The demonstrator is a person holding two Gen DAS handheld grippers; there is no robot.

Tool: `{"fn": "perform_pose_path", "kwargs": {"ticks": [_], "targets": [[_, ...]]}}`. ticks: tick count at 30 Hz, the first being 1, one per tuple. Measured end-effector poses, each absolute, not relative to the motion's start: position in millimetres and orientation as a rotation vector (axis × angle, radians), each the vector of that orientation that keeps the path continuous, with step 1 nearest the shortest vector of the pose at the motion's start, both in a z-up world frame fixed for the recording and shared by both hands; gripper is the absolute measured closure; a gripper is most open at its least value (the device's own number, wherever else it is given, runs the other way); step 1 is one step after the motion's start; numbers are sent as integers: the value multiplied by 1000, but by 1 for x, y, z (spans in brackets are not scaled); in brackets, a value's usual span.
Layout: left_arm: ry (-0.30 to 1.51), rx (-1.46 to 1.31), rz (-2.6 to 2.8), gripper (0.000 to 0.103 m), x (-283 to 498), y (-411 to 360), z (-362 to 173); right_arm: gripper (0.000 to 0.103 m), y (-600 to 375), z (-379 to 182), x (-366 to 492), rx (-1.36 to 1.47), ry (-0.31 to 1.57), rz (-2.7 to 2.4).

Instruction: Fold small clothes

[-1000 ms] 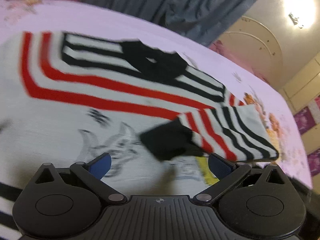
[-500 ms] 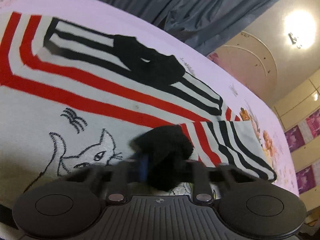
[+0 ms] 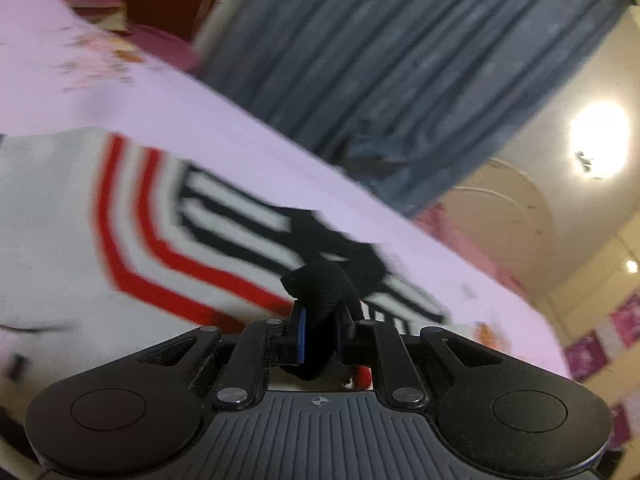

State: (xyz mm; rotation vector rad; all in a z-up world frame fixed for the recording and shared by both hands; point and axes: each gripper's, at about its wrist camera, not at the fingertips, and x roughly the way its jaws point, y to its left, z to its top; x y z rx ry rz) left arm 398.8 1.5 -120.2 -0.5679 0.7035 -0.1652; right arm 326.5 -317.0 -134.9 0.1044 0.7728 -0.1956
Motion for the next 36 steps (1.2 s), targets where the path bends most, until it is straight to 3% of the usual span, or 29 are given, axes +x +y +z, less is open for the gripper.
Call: {"fn": "perform_pose_path", "kwargs": {"ticks": [4, 10, 14, 16, 18, 26, 36], "targets": [[752, -521, -91, 94, 407, 15, -143, 82, -320, -138, 328, 100, 782, -213], [801, -422, -67, 93, 413, 4, -155, 86, -334, -143, 321, 148, 811, -221], [772, -341, 22, 93, 398, 8, -139, 71, -342, -133, 312, 202, 815, -213], [752, -320, 31, 93, 392, 10, -130, 57, -347, -123, 302, 223, 777, -215], [744, -322, -9, 93, 390, 8, -124, 51, -349, -114, 293, 206, 712, -239], [785, -338, -158, 93, 405, -41, -135, 51, -355, -115, 344, 232, 699, -205], [816, -287, -158, 92, 412, -44, -159, 58, -363, -133, 425, 249, 726, -229]]}}
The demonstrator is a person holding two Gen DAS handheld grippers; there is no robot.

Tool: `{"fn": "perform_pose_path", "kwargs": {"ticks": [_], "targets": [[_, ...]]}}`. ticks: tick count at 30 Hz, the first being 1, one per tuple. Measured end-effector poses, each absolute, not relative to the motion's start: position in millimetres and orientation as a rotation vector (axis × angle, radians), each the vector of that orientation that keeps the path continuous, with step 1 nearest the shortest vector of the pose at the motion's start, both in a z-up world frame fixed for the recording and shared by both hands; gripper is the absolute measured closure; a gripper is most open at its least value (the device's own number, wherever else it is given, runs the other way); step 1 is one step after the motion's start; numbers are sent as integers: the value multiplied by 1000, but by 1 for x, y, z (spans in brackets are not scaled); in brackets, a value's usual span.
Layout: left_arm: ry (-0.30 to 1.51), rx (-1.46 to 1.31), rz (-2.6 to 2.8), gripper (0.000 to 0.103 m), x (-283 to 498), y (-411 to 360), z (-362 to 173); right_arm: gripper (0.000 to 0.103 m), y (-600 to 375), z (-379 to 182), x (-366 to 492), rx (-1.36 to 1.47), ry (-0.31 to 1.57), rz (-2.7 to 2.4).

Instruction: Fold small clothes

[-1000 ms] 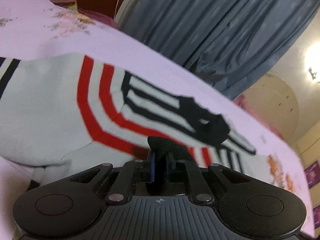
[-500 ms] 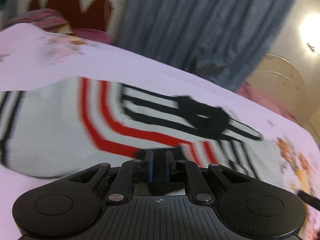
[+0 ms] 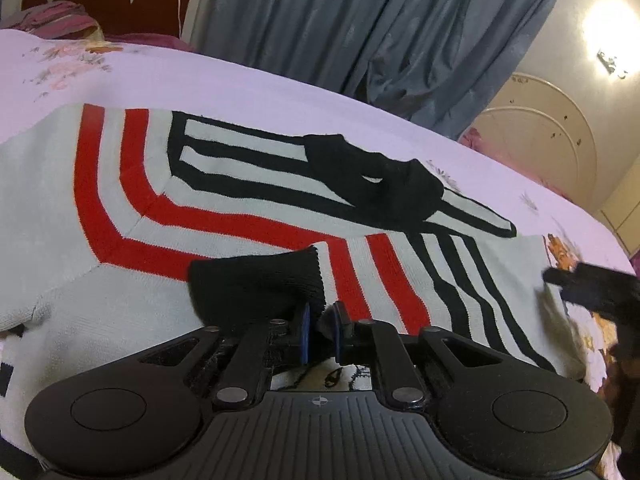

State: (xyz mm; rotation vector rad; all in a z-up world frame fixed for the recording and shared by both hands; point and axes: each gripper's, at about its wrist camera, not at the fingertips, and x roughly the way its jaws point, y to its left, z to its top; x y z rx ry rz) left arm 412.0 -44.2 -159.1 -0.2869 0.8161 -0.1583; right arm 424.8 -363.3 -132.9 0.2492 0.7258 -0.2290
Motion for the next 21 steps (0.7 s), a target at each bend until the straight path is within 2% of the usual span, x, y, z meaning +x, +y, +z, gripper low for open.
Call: {"fn": "perform_pose_path", "kwargs": {"ticks": [1, 3, 9, 12, 18, 21], "targets": [[813, -285, -158, 92, 412, -44, -159, 63, -362, -136, 433, 229, 732, -232], [811, -281, -161, 91, 412, -45, -160, 66, -358, -141, 445, 158, 739, -266], [808, -236, -143, 91, 410, -54, -150, 61, -362, -147, 457, 94, 752, -296], [812, -257, -144, 77, 412, -54, -152, 66, -360, -133, 447, 134, 702, -251], [822, -264, -142, 76, 412, -54, -152, 55, -351, -146, 443, 97, 739, -235], [839, -290, -133, 68, 409, -47, -145, 55, -352, -134, 435, 133, 740, -252]]}}
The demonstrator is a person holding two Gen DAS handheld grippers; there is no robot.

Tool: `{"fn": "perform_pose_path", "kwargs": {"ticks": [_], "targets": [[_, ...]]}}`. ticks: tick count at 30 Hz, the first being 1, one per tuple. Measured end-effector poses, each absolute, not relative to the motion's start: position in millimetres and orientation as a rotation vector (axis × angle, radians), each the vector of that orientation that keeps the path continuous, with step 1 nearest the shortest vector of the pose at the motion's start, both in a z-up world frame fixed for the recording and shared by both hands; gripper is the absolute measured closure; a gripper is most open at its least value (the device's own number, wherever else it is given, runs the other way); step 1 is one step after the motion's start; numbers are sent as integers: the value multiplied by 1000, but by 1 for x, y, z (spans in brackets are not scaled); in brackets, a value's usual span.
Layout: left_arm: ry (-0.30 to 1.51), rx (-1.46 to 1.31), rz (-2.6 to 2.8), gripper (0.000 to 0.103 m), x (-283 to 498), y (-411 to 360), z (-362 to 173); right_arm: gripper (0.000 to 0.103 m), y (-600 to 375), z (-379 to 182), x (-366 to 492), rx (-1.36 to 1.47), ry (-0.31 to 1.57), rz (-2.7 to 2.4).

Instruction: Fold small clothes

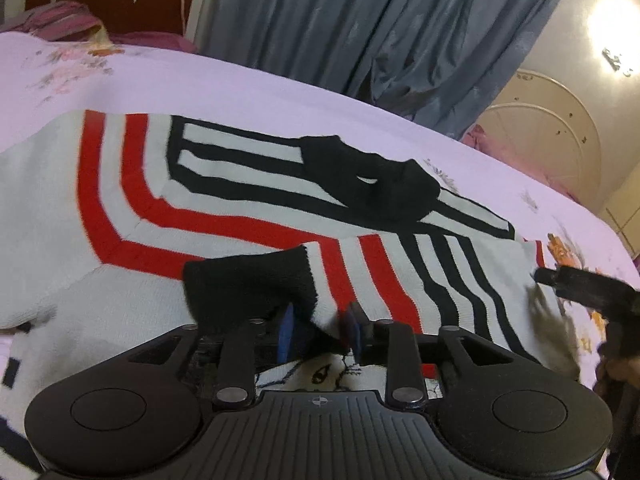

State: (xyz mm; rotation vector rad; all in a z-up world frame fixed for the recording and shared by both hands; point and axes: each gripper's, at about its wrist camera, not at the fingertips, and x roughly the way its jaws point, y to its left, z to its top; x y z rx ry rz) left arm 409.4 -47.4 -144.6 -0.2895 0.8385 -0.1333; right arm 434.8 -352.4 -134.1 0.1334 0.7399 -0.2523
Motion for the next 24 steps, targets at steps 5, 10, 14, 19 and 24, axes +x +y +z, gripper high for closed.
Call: {"fn": "perform_pose_path", "kwargs": {"ticks": [5, 10, 14, 19, 24], "targets": [[792, -266, -110, 36, 398, -38, -130, 46, -326, -123, 393, 121, 702, -149], [806, -300, -76, 36, 388, -21, -126, 46, -292, -145, 369, -52, 737, -113], [803, -323, -39, 36, 372, -1, -124, 45, -287, -129, 361, 8, 720, -92], [810, -367, 26, 36, 354, 34, -129, 42, -264, -116, 350, 73, 712, 6], [806, -397, 112, 36, 337, 72, -134, 42, -228, -112, 342, 103, 732, 113]]}}
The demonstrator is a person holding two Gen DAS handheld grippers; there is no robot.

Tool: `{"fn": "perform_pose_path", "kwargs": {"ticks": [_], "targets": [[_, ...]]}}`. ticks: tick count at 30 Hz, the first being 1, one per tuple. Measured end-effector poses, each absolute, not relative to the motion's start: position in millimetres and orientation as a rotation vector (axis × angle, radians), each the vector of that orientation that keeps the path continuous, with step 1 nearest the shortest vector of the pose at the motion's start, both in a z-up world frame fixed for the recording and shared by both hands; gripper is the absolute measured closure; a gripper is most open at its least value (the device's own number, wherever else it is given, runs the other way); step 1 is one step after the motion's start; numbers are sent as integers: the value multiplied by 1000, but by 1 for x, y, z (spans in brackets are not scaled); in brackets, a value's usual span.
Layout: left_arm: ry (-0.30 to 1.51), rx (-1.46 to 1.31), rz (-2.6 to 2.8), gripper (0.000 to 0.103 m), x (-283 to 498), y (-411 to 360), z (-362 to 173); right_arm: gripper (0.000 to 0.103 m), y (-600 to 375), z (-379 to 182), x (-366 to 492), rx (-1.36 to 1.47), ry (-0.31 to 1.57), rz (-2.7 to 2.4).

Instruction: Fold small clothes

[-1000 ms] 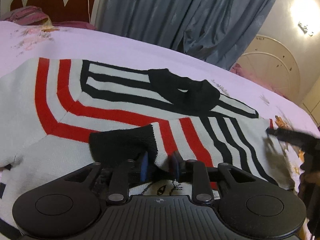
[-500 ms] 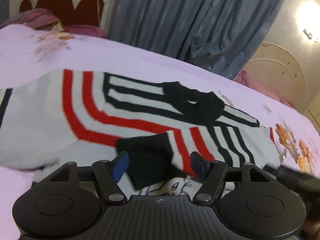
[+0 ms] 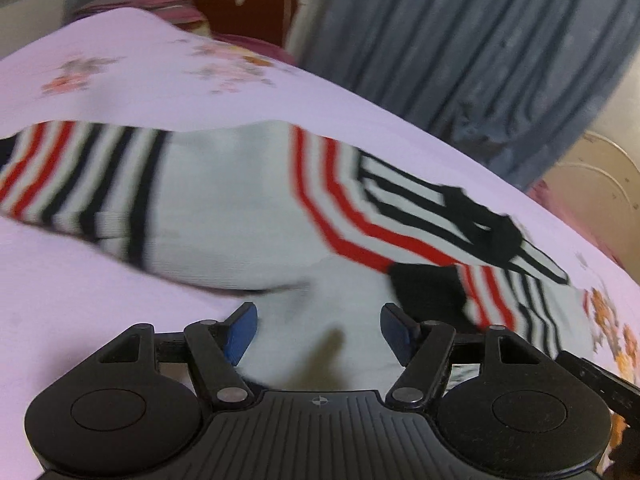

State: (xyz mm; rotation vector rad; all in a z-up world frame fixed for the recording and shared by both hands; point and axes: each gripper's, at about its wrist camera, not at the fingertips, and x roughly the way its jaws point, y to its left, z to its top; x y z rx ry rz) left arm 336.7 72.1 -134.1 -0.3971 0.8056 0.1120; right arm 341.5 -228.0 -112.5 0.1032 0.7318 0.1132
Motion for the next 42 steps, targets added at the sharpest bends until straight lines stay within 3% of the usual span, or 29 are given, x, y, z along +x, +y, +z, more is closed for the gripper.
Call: {"fn": "perform_pose_path", "kwargs": {"ticks": [14, 26, 30, 35, 42], "targets": [[759, -569, 349, 36, 307, 197, -161, 39, -147, -99, 345, 87, 730, 281], [623, -765, 387, 37, 327, 286, -183, 39, -102, -112, 362, 78, 773, 312], [590, -755, 415, 55, 341, 296, -187, 39, -98, -118, 369, 67, 782, 284], [575, -720, 453, 92, 343, 301, -188, 40, -97, -123, 377, 57, 780, 241], [494, -602, 350, 96, 346, 270, -151, 36, -92, -136, 390, -30, 817, 223]]}}
